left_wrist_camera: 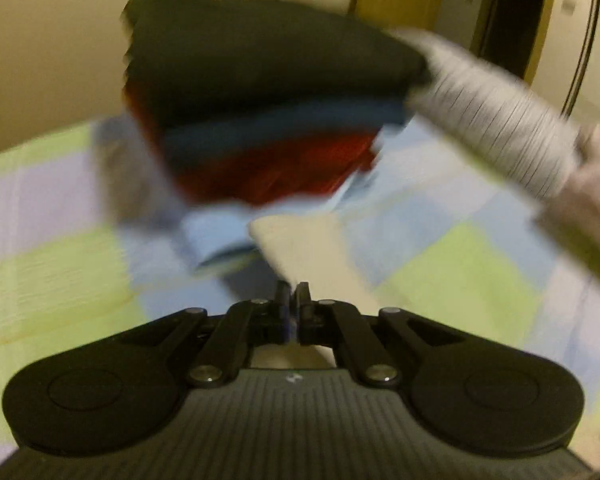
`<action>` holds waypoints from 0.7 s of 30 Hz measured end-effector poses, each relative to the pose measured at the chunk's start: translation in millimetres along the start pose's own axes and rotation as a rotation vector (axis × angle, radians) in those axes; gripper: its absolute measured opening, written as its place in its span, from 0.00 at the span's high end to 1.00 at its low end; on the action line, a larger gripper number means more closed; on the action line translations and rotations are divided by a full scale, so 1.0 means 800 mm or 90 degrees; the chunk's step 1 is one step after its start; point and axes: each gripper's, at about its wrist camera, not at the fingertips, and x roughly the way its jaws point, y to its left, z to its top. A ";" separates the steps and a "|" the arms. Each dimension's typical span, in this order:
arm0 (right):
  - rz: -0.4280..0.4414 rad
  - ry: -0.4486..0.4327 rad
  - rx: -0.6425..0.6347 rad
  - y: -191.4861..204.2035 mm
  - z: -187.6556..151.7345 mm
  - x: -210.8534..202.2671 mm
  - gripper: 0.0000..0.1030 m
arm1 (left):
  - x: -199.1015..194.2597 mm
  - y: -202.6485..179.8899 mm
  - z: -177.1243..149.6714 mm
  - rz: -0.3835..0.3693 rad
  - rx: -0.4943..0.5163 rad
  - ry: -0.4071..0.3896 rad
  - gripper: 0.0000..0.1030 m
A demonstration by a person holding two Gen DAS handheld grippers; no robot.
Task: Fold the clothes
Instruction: 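Lay the sleeve across the shirt with the right gripper and open it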
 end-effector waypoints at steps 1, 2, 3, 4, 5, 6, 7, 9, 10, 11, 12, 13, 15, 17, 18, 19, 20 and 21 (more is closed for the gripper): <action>0.000 0.001 -0.012 0.002 -0.001 0.002 0.26 | 0.003 0.001 -0.008 0.008 0.011 0.000 0.96; 0.000 0.003 -0.025 0.003 0.000 0.003 0.26 | 0.003 0.000 -0.015 0.013 0.026 -0.012 0.95; 0.001 0.006 -0.038 0.004 0.000 0.004 0.26 | 0.000 -0.003 -0.018 0.021 0.037 -0.018 0.95; 0.005 0.010 -0.048 0.003 0.001 0.004 0.26 | -0.004 -0.005 -0.018 0.030 0.034 -0.015 0.94; 0.010 0.014 -0.058 0.002 0.002 0.005 0.26 | -0.013 -0.001 -0.017 0.032 0.009 -0.002 0.93; 0.019 0.019 -0.063 0.000 0.004 0.005 0.26 | -0.023 0.005 -0.016 0.032 -0.025 0.014 0.93; 0.031 0.020 -0.060 -0.006 0.007 0.003 0.26 | -0.034 0.012 -0.016 0.031 -0.060 0.031 0.92; 0.057 0.019 -0.050 -0.019 0.013 0.001 0.26 | -0.064 0.019 -0.025 0.020 -0.099 0.068 0.91; 0.071 0.019 -0.045 -0.025 0.016 -0.001 0.26 | -0.081 0.015 -0.034 0.004 -0.095 0.086 0.91; 0.079 0.015 -0.035 -0.035 0.021 -0.003 0.26 | -0.099 0.008 -0.043 -0.016 -0.085 0.104 0.91; 0.086 0.009 -0.021 -0.048 0.028 -0.005 0.26 | -0.116 -0.001 -0.054 -0.039 -0.074 0.124 0.91; 0.091 0.001 -0.006 -0.062 0.035 -0.008 0.26 | -0.133 -0.011 -0.067 -0.066 -0.063 0.147 0.91; 0.099 -0.018 0.030 -0.095 0.049 -0.013 0.26 | -0.165 -0.036 -0.097 -0.119 -0.049 0.196 0.91; 0.105 -0.040 0.089 -0.141 0.068 -0.016 0.26 | -0.193 -0.060 -0.125 -0.161 -0.049 0.234 0.91; 0.105 -0.052 0.124 -0.165 0.077 -0.017 0.26 | -0.205 -0.072 -0.139 -0.180 -0.051 0.250 0.91; 0.113 -0.067 0.168 -0.192 0.086 -0.018 0.26 | -0.216 -0.084 -0.153 -0.198 -0.055 0.262 0.91; 0.125 -0.083 0.211 -0.216 0.094 -0.017 0.26 | -0.225 -0.095 -0.164 -0.213 -0.055 0.272 0.91; 0.139 -0.099 0.252 -0.239 0.102 -0.015 0.26 | -0.232 -0.107 -0.173 -0.226 -0.051 0.279 0.91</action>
